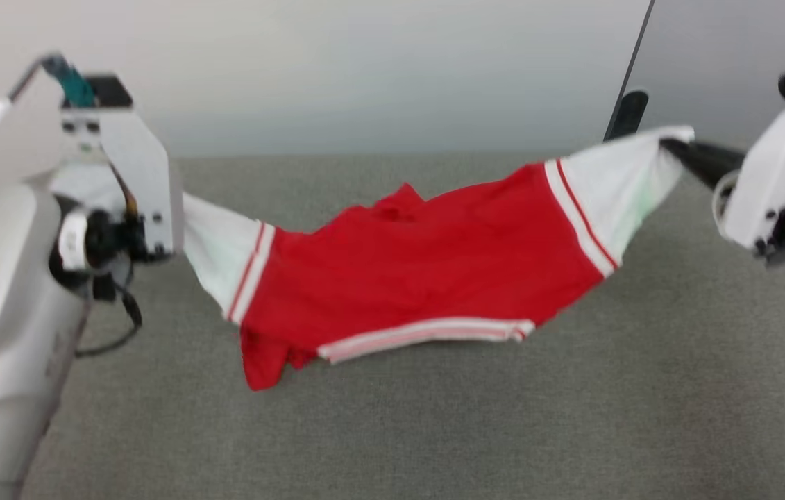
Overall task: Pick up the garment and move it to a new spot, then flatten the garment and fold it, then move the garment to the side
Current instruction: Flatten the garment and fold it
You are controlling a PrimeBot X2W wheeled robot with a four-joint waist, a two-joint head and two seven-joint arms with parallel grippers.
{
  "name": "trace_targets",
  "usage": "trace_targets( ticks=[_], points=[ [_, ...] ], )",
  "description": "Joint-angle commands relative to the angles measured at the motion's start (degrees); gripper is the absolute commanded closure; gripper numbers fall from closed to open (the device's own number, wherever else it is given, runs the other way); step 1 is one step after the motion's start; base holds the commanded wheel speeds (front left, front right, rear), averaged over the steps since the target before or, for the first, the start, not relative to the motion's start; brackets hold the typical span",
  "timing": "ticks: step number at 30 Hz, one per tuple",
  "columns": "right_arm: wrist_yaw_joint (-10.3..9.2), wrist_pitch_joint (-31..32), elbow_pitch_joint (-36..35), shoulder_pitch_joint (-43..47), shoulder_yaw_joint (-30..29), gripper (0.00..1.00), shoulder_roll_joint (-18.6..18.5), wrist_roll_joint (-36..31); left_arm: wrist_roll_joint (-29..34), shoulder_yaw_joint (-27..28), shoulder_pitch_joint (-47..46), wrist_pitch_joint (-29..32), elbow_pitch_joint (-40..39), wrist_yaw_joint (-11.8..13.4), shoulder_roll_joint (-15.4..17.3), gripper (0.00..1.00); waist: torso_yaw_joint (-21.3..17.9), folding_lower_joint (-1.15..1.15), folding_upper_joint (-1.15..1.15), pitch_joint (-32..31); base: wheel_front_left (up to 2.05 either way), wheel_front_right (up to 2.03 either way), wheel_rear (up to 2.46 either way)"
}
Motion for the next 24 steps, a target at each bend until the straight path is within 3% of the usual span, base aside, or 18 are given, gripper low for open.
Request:
trace_targets(
  ticks=[1,9,18,24],
  points=[
    [-0.04,-0.96,0.08,-1.35,0.11,1.00,0.38,-0.84,0.56,-0.08,-1.15,-0.62,0.36,-0.42,-0.05,1.00,-0.60,0.00,0.00,-2.35,0.00,0.00,0.00],
    [-0.04,-11.67,5.93,-12.45,5.05,1.00,5.32,-10.93,3.82,-0.64,-12.00,-10.66,7.06,-4.04,-3.45,1.00,-1.68,0.00,0.00,-4.03,0.00,0.00,0.00],
    [-0.05,-26.85,19.28,-24.94,6.46,1.00,10.58,-15.33,7.45,-0.32,-23.35,-24.53,18.02,-5.62,-6.44,1.00,-2.26,0.00,0.00,-4.19,0.00,0.00,0.00],
    [-0.05,-32.97,28.12,-30.90,7.02,1.00,12.48,-16.76,7.44,0.74,-28.65,-31.70,24.24,-6.63,-8.58,1.00,-2.12,0.00,0.00,-2.19,0.00,0.00,0.00]
  ],
)
